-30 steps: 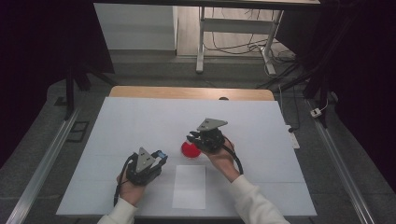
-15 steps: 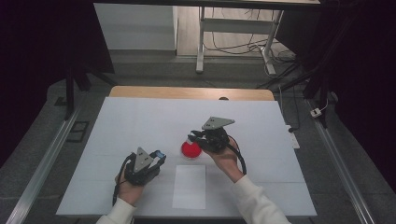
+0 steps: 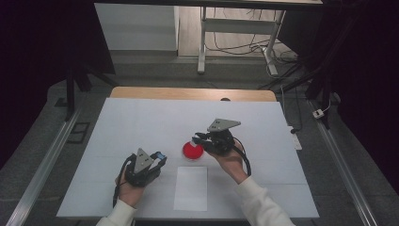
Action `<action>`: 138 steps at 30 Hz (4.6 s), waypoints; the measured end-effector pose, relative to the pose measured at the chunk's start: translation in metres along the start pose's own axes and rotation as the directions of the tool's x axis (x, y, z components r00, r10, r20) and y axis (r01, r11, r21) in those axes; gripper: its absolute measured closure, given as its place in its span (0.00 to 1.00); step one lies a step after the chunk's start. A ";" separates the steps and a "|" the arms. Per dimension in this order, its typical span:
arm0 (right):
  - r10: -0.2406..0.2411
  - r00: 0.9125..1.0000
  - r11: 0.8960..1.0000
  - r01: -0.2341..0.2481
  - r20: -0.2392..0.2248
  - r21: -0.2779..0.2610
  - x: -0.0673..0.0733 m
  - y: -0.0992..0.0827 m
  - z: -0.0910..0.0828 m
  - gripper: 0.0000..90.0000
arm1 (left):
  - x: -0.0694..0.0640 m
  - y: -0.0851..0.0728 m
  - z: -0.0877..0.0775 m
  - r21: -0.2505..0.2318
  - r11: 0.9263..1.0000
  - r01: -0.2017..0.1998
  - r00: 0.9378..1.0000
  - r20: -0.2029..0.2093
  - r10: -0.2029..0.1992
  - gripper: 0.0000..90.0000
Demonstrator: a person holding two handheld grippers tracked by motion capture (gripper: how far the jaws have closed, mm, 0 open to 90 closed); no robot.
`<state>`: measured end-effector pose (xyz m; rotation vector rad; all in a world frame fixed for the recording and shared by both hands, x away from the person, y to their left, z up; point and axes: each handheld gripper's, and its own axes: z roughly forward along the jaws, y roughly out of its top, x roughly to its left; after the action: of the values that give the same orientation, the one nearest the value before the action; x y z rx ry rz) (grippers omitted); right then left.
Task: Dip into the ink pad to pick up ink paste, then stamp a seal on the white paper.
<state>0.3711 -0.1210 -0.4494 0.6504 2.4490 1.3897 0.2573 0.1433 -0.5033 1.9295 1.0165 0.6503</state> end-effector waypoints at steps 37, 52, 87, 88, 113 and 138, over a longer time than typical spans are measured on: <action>-0.008 0.999 1.000 0.008 -0.042 -0.001 0.010 -0.004 -0.008 0.84 | 0.005 -0.002 -0.005 -0.002 0.999 0.035 0.999 0.031 -0.035 0.73; -0.028 0.998 0.999 0.029 -0.056 0.016 0.020 -0.010 -0.016 0.83 | 0.006 -0.003 -0.006 -0.001 0.999 0.040 0.999 0.030 -0.040 0.73; -0.037 0.991 0.998 0.043 -0.126 0.044 0.039 -0.026 -0.024 0.83 | 0.007 -0.004 -0.005 0.004 0.999 0.044 0.998 0.037 -0.044 0.73; -0.040 0.991 0.998 0.046 -0.126 0.046 0.040 -0.026 -0.025 0.83 | 0.007 -0.004 -0.005 0.004 0.999 0.043 0.998 0.037 -0.043 0.73; -0.093 0.979 0.989 0.112 -0.180 0.101 0.064 -0.041 -0.021 0.83 | 0.007 -0.004 -0.005 0.006 0.999 0.044 0.998 0.039 -0.045 0.73; -0.140 0.974 0.970 0.171 -0.179 0.174 0.070 -0.054 -0.011 0.83 | 0.006 -0.005 -0.004 0.012 0.999 0.042 0.998 0.042 -0.042 0.73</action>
<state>0.2917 -0.1182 -0.4896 0.3820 2.7205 1.2051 0.2559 0.1519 -0.5049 1.9180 1.0335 0.5794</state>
